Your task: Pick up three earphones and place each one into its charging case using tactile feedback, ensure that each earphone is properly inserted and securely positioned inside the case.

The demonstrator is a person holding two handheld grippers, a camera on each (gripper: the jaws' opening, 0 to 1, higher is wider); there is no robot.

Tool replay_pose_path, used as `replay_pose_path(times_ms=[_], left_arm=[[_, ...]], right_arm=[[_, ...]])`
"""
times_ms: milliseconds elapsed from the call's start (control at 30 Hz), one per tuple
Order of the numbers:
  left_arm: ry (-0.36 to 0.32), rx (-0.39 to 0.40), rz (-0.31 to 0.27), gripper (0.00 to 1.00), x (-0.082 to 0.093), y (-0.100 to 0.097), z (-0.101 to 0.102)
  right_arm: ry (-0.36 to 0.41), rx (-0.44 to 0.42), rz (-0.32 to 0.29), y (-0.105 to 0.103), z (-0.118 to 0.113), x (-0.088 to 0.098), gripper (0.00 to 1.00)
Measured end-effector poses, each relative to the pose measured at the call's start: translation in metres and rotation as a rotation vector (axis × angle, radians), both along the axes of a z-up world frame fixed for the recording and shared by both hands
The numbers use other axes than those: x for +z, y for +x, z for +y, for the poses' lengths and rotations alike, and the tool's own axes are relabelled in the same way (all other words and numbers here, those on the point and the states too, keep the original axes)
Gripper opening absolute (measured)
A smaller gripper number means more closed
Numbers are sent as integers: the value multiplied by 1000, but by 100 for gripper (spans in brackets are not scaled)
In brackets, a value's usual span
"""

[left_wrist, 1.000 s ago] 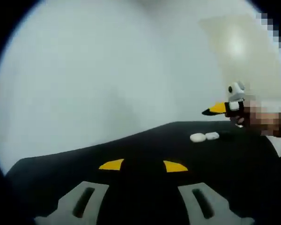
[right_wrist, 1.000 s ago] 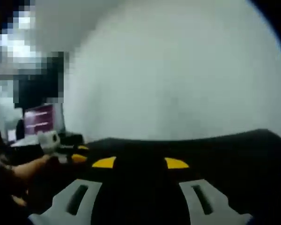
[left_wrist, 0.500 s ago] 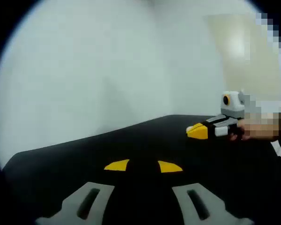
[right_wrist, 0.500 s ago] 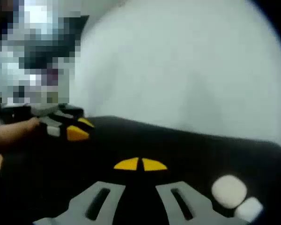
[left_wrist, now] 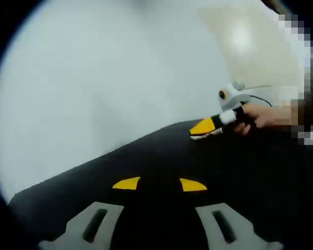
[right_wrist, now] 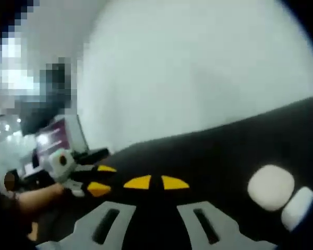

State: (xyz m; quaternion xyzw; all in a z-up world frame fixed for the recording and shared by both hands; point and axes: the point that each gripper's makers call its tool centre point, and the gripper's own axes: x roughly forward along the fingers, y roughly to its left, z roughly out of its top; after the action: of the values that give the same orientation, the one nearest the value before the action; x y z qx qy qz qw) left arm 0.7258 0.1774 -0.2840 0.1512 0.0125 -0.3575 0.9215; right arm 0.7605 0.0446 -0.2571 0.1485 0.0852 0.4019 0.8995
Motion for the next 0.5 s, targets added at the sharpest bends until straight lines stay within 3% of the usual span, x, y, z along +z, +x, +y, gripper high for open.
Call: replay_pose_path(times_ms=[67, 133, 167, 267, 333, 400, 433, 467, 500], left_arm=[[11, 32, -31, 24, 4, 2, 5], [-22, 134, -11, 22, 10, 8, 19], [-50, 159, 1, 23, 14, 7, 23], [-214, 216, 37, 27, 29, -5, 30], [-306, 237, 79, 33, 34, -14, 30], [-381, 241, 128, 42, 35, -24, 28], [-413, 253, 141, 48, 35, -28, 28], [-442, 248, 140, 56, 36, -33, 26], [-465, 244, 144, 64, 36, -36, 25]], right_arm=[[13, 1, 2, 1, 0, 2, 9], [21, 4, 30, -1, 4, -1, 10], [6, 5, 39, -3, 7, -4, 13], [-134, 24, -40, -11, 22, -13, 22], [-195, 42, -85, -16, 32, -16, 27], [-212, 52, -87, -21, 39, -19, 28], [-218, 56, -70, -22, 41, -23, 27], [-233, 76, -9, -27, 44, -33, 25], [-253, 97, 0, -32, 45, -39, 23]])
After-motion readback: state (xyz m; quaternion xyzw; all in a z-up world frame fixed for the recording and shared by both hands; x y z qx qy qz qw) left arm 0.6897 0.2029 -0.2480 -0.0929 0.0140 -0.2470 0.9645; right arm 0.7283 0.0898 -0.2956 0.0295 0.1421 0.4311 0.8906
